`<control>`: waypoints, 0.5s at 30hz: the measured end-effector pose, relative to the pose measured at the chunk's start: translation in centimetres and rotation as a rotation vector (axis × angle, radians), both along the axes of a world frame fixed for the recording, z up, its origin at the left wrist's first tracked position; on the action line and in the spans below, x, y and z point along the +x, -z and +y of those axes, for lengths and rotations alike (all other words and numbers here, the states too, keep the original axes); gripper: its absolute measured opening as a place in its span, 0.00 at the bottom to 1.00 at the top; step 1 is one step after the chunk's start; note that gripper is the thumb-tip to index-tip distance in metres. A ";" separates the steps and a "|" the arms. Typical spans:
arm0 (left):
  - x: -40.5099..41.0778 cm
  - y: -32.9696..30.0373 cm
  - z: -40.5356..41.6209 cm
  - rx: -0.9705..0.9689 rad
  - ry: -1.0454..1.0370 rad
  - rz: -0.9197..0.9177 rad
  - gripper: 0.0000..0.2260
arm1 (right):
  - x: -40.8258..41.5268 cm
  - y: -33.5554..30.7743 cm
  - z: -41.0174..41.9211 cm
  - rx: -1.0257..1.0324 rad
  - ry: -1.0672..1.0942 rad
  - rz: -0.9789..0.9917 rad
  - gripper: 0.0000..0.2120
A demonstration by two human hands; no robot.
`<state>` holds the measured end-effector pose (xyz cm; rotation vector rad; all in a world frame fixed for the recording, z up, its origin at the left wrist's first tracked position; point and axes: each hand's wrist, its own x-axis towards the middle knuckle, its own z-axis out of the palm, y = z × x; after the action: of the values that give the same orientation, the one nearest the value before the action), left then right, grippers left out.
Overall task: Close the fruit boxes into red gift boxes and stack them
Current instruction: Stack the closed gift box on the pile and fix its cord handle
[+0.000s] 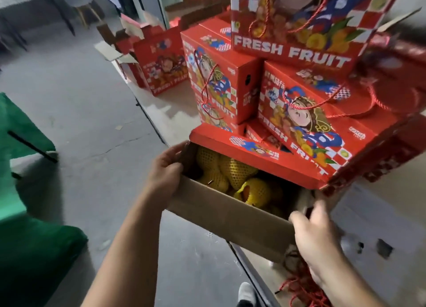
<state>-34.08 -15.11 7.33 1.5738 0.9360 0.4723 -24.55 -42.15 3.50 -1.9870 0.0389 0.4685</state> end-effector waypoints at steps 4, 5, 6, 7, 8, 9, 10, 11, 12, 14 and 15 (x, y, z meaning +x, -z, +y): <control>2.2 0.5 5.8 0.018 0.133 0.079 0.34 | 0.1 0.8 4.1 0.029 -0.033 0.090 0.38; 3.0 0.7 7.0 0.026 0.159 0.098 0.33 | 0.3 1.2 4.9 0.023 -0.019 0.118 0.38; 3.9 0.9 8.1 0.033 0.193 0.108 0.33 | 0.5 1.5 5.7 0.013 0.001 0.136 0.37; 4.8 1.3 9.3 0.034 0.236 0.111 0.34 | 0.6 1.8 6.4 0.006 0.029 0.146 0.36; 5.6 2.0 10.4 0.033 0.284 0.110 0.34 | 0.5 2.3 7.2 -0.005 0.057 0.147 0.35; 6.6 2.9 11.5 0.036 0.332 0.111 0.35 | 0.6 2.8 8.1 -0.025 0.080 0.140 0.35; 7.5 4.0 12.5 0.040 0.373 0.113 0.35 | 0.6 3.4 9.1 -0.049 0.098 0.143 0.35; 8.4 5.4 13.4 0.041 0.409 0.109 0.35 | 0.6 4.1 10.1 -0.073 0.109 0.158 0.36; 9.2 7.0 14.3 0.045 0.444 0.102 0.34 | 0.6 4.9 11.3 -0.090 0.125 0.185 0.37; 10.0 9.5 16.1 0.090 0.511 0.093 0.33 | -0.2 6.1 14.0 -0.125 0.215 0.235 0.39; 10.2 10.2 17.2 0.125 0.572 0.080 0.31 | -0.8 6.5 15.2 -0.145 0.296 0.232 0.38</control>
<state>-23.88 2.11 -2.84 1.8925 0.4814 0.0636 -25.34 -26.92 -2.99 -2.0154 0.5173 0.5105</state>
